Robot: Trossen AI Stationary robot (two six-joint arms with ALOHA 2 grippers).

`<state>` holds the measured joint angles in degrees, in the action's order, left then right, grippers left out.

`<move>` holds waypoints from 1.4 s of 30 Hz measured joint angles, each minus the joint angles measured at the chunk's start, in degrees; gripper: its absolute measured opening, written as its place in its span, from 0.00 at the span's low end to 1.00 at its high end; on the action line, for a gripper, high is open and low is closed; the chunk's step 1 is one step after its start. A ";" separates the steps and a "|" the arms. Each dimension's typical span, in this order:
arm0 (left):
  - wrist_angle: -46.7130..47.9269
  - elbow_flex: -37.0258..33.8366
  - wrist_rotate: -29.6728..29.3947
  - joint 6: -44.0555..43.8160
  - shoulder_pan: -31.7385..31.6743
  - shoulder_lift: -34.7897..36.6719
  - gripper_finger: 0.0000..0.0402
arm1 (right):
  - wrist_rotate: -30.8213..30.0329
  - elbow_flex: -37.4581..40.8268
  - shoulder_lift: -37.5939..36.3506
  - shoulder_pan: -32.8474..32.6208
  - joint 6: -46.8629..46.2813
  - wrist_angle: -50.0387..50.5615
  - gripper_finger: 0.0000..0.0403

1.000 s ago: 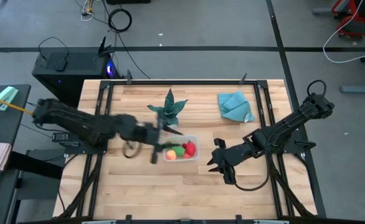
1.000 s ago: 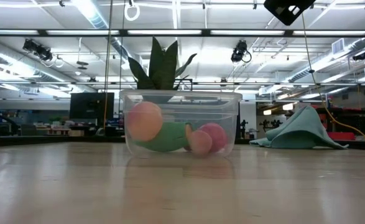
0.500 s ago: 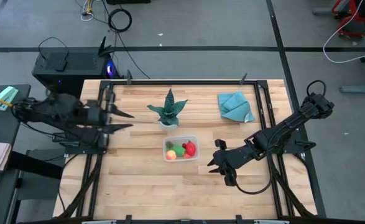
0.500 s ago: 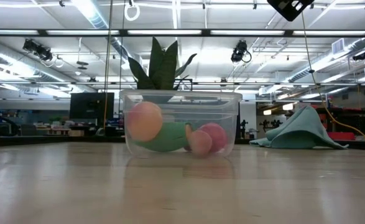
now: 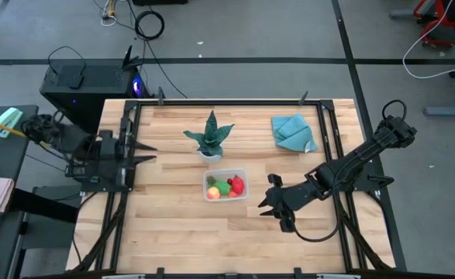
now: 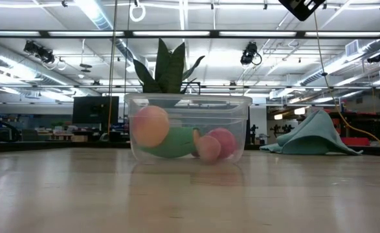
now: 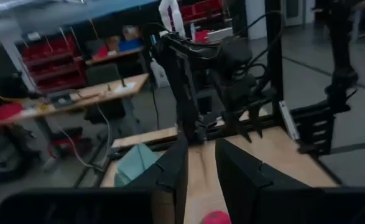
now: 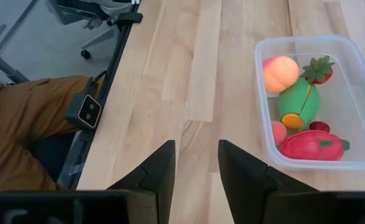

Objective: Pick and placing Produce into tupperware
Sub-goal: Return to Home Position

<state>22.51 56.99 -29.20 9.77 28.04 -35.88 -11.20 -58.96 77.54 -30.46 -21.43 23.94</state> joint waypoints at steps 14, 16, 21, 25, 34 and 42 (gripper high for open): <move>-8.43 -2.30 3.52 10.38 -3.14 4.01 0.10 | 0.02 -0.02 0.00 2.37 -0.02 -1.78 0.32; -6.66 -2.30 3.63 10.36 -4.80 5.99 0.09 | 0.03 -0.01 0.00 2.70 -0.02 -1.91 0.32; -3.26 -2.28 3.81 9.78 -8.97 11.76 0.06 | 0.04 -0.01 0.00 3.11 -1.28 -1.88 0.32; 0.99 -2.28 6.04 8.72 -9.60 16.35 0.04 | 0.06 -0.02 0.00 3.07 -2.55 -2.20 0.32; 4.23 -7.83 10.13 8.95 -9.56 29.15 0.03 | -1.02 -0.02 0.00 3.08 -2.89 -5.37 0.32; 3.96 -16.33 10.03 7.88 -9.01 35.13 0.02 | -0.99 -0.01 0.02 3.51 -3.50 -6.37 0.32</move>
<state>26.47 40.67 -19.17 17.65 19.03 -0.75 -12.19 -58.97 77.56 -26.96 -24.93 17.58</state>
